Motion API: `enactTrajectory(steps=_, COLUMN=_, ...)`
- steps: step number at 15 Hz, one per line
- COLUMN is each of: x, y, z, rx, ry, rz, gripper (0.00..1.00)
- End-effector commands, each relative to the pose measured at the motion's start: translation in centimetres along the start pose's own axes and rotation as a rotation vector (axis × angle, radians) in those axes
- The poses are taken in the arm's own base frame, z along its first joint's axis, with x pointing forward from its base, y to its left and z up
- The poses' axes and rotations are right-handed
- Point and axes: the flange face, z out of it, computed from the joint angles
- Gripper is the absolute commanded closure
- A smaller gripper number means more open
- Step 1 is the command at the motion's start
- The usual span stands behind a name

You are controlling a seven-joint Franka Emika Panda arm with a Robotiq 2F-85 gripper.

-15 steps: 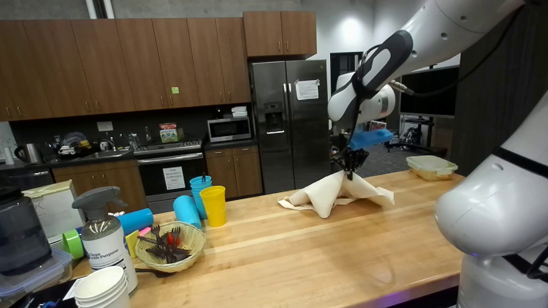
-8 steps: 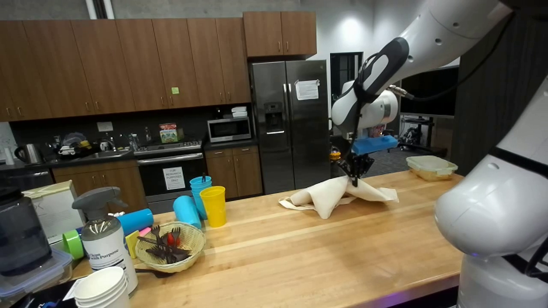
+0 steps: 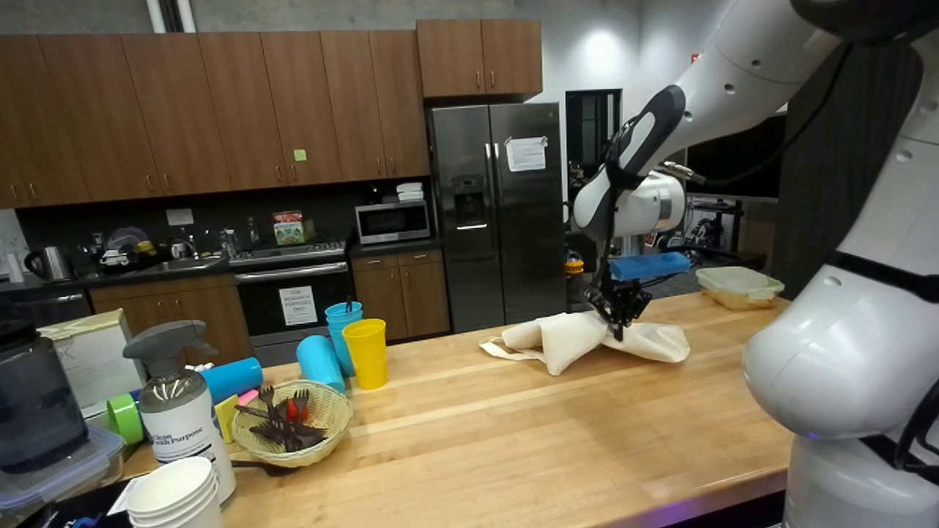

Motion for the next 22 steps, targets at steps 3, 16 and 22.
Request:
enactTrajectory(steps=3, x=0.5, y=1.1, z=3.4, rx=0.038, ry=-0.078, rz=0.037, gripper=0.99)
enactTrajectory(steps=16, x=0.8, y=-0.7, z=1.6, rx=0.044, ry=-0.023, rz=-0.014, gripper=0.99)
enactTrajectory(steps=22, x=1.4, y=-1.0, z=0.9, rx=0.051, ry=-0.015, rz=-0.006, gripper=0.99)
